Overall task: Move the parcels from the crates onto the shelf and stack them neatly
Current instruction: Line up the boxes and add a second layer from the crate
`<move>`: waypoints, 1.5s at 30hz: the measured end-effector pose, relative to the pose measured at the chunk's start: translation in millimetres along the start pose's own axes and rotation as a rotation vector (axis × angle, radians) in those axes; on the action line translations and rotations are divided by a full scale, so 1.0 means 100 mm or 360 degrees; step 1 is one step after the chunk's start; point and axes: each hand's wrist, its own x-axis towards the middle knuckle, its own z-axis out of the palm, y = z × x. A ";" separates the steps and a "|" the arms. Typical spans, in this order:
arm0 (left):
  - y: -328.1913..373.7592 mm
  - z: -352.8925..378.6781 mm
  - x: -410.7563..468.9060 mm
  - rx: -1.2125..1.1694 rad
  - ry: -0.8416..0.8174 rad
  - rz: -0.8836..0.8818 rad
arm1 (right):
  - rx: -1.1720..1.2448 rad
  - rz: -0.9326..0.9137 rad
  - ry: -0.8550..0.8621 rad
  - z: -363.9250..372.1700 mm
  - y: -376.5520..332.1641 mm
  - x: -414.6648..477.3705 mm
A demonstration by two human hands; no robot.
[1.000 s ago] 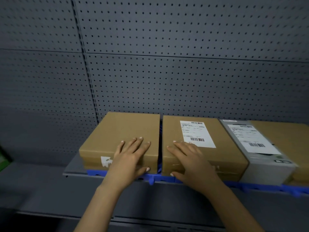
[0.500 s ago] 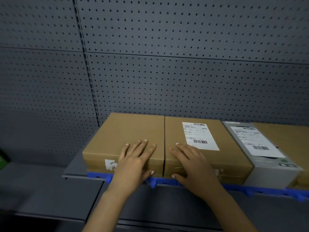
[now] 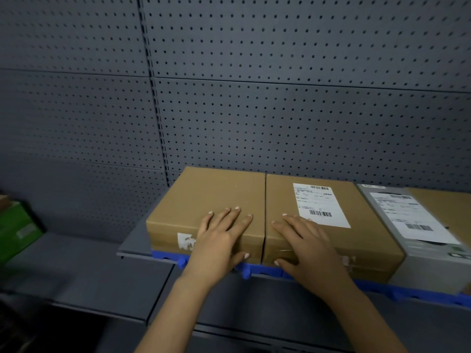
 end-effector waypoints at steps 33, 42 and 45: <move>0.03 -0.01 -0.17 -0.0086 0.0164 0.0012 | 0.0125 -0.0122 0.0039 -0.06 -0.09 0.01; -0.03 -0.51 -1.33 0.0144 0.0392 -0.0667 | 0.0608 -0.0718 0.0055 0.13 -0.95 0.23; -0.06 -0.77 -1.88 0.0285 0.0415 -0.0968 | 0.0791 -0.0949 -0.0025 0.27 -1.52 0.24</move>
